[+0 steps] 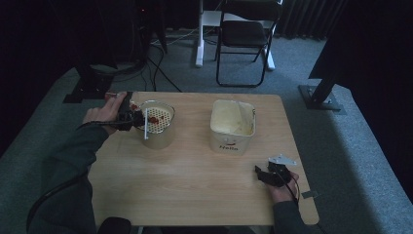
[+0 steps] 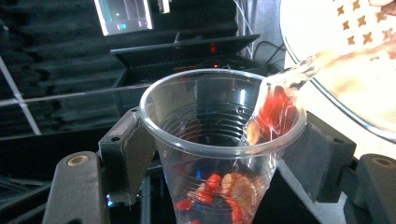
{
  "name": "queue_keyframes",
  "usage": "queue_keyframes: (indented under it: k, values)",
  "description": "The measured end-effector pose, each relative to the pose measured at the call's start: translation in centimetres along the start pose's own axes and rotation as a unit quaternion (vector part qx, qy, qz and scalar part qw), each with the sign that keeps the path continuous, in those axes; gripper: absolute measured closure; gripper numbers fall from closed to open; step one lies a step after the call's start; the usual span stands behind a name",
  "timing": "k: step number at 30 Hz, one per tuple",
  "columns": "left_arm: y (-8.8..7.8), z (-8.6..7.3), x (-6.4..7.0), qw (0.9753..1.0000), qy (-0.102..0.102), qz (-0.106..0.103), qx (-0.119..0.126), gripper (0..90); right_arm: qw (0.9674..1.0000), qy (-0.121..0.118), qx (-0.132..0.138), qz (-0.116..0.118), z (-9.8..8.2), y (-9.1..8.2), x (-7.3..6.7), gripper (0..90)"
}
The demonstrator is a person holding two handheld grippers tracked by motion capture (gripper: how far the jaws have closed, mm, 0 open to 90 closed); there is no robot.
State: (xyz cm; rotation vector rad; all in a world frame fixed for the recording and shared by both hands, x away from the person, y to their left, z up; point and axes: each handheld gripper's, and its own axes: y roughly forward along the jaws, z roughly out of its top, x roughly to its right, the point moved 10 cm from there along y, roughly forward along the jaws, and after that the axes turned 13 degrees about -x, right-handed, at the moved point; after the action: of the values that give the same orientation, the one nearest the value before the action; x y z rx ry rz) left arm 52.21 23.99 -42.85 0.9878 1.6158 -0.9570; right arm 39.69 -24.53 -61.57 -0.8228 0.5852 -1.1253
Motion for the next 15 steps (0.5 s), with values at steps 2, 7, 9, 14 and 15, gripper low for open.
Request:
queue_keyframes:
  k: [2,7,9,14,15]
  values:
    - [-0.15,0.03,-0.13,0.9999,0.01,0.009,-0.001,29.5,1.0,0.0,0.0,0.0,0.0,0.0,0.0,35.5]
    - [-0.24,0.14,-0.36,0.9992,0.031,0.026,-0.002,29.8,1.0,0.0,0.0,0.0,0.0,0.0,0.0,35.5]
    - [-0.24,0.17,-0.36,0.9989,0.036,0.029,-0.002,29.9,1.0,0.0,0.0,0.0,0.0,0.0,0.0,35.5]
    - [-0.31,0.3,-0.41,0.9976,0.057,0.039,-0.001,29.9,1.0,-0.001,0.0,0.0,0.01,0.01,0.01,35.4]
    - [-0.3,0.3,-0.42,0.9976,0.057,0.039,0.0,29.9,1.0,-0.001,0.0,0.0,0.01,0.01,0.01,35.5]
